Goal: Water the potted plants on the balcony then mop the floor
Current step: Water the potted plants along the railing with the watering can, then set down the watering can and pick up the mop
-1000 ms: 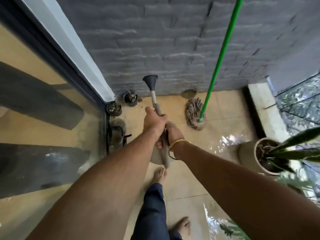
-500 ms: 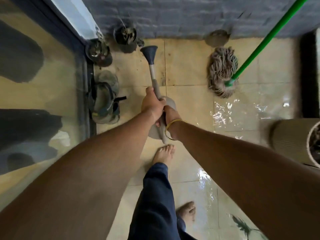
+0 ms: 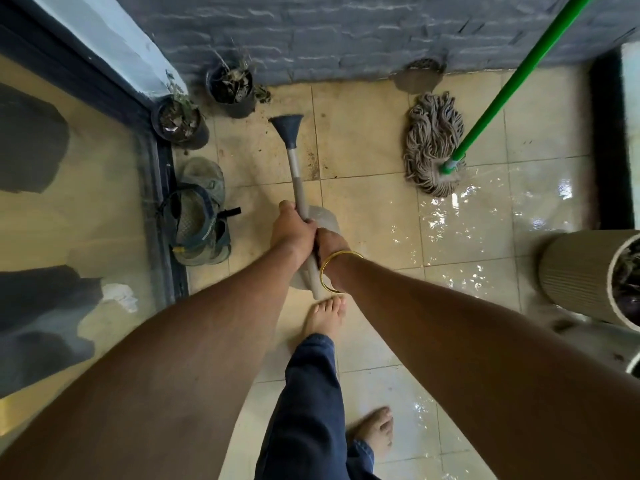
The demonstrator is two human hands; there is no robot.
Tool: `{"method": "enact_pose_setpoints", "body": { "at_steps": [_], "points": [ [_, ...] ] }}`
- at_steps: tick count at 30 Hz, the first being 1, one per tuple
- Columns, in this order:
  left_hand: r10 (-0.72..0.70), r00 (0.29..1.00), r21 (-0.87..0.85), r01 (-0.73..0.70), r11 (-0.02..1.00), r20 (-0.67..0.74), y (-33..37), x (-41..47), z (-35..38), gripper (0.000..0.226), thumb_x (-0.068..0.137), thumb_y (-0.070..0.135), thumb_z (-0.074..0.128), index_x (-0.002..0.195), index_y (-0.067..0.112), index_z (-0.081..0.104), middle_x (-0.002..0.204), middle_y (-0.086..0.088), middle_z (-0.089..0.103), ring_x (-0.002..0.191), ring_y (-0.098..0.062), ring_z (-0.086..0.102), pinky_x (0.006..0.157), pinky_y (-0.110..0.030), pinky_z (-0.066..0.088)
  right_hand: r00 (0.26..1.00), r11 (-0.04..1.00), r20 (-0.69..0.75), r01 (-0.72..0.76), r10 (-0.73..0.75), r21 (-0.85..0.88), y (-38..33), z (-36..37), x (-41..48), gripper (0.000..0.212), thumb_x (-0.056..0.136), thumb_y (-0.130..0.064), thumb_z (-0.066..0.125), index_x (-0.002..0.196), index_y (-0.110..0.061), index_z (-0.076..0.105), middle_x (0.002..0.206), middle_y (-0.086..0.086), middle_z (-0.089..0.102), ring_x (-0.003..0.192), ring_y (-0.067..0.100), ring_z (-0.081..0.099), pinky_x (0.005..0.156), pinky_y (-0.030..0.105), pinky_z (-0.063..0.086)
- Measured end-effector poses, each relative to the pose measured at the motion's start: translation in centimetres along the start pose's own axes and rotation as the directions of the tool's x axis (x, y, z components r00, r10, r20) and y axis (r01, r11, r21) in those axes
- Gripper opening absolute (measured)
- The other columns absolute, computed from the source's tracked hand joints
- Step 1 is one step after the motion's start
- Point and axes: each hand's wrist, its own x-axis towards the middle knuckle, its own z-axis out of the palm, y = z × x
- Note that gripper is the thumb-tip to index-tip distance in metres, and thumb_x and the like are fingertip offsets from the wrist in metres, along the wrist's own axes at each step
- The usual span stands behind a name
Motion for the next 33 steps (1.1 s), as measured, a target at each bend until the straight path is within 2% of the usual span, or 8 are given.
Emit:
{"method": "enact_pose_setpoints", "body": {
  "at_steps": [5,8,13,19,23,28,31,33],
  "points": [
    [0.012,0.998,0.136,-0.003,0.991,-0.059,2.6,-2.8,-1.0,0.043,0.087,0.018,0.075,0.125,0.009,0.055,0.117,-0.01,0.068,0.098,-0.029,0.071,0.079,-0.04,0.062,0.999,0.999,0.03,0.025,-0.027,0.044,-1.7,-3.4,-3.0,0.028,0.096,-0.031,0.048,0.096,-0.009,0.066,0.087,0.011,0.065,0.078,0.027,0.056,0.074,0.034,0.043],
    [0.078,0.992,0.178,-0.059,0.982,-0.101,6.7,-6.1,-1.0,0.048,0.088,0.026,0.072,0.129,0.01,0.054,0.121,-0.011,0.067,0.099,-0.031,0.07,0.081,-0.041,0.061,0.997,0.986,0.002,0.08,-0.081,0.145,-3.7,-7.8,-7.3,0.029,0.096,-0.032,0.051,0.097,-0.007,0.067,0.087,0.011,0.066,0.078,0.028,0.057,0.076,0.036,0.045],
    [0.229,0.973,0.105,-0.228,0.968,0.001,18.9,-14.8,-0.6,0.046,0.092,0.022,0.068,0.133,0.006,0.056,0.125,-0.012,0.066,0.11,-0.029,0.065,0.09,-0.033,0.053,0.976,0.942,-0.095,0.215,-0.197,0.258,-7.6,-18.5,-17.3,0.022,0.098,-0.028,0.054,0.089,-0.011,0.064,0.084,0.008,0.064,0.078,0.025,0.057,0.072,0.033,0.044],
    [0.543,0.836,0.109,-0.548,0.829,0.078,34.9,-28.7,-2.9,0.042,0.089,0.034,0.072,0.125,0.015,0.06,0.113,-0.002,0.073,0.101,-0.022,0.069,0.08,-0.027,0.053,0.92,0.824,-0.214,0.391,-0.33,0.41,-11.0,-30.5,-33.9,0.019,0.101,-0.029,0.052,0.099,-0.014,0.063,0.093,0.007,0.061,0.072,0.019,0.058,0.067,0.029,0.045],
    [0.71,0.697,0.115,-0.717,0.687,0.105,44.2,-39.5,-4.4,0.048,0.088,0.042,0.07,0.127,0.016,0.058,0.127,-0.003,0.067,0.113,-0.023,0.065,0.094,-0.034,0.052,0.862,0.708,-0.286,0.507,-0.418,0.493,-10.8,-36.7,-44.6,0.025,0.102,-0.035,0.051,0.113,-0.015,0.061,0.107,0.007,0.061,0.088,0.024,0.058,0.077,0.035,0.047],
    [0.83,0.547,0.149,-0.835,0.53,0.11,49.7,-49.1,-3.7,0.055,0.089,0.048,0.066,0.132,0.016,0.057,0.136,-0.003,0.062,0.122,-0.024,0.059,0.1,-0.038,0.049,0.774,0.545,-0.411,0.631,-0.481,0.551,-8.9,-42.3,-53.5,0.04,0.097,-0.042,0.057,0.127,-0.015,0.064,0.12,0.006,0.065,0.102,0.026,0.061,0.095,0.043,0.049],
    [0.86,0.487,0.162,-0.871,0.464,0.152,50.7,-52.7,-2.8,0.056,0.088,0.049,0.064,0.132,0.016,0.057,0.132,-0.006,0.063,0.12,-0.027,0.059,0.098,-0.039,0.05,0.743,0.483,-0.466,0.667,-0.48,0.567,-7.7,-45.0,-56.5,0.024,0.093,-0.042,0.06,0.106,-0.023,0.066,0.117,0.004,0.065,0.098,0.025,0.06,0.084,0.038,0.047],
    [0.871,0.447,0.17,-0.892,0.418,0.204,51.0,-53.7,-1.9,0.058,0.086,0.05,0.064,0.131,0.015,0.057,0.13,-0.009,0.063,0.12,-0.029,0.06,0.098,-0.04,0.05,0.739,0.483,-0.495,0.674,-0.458,0.559,-7.0,-46.6,-57.1,0.02,0.099,-0.035,0.054,0.107,-0.02,0.066,0.118,0.005,0.065,0.099,0.025,0.059,0.084,0.038,0.047]
  ]
}}
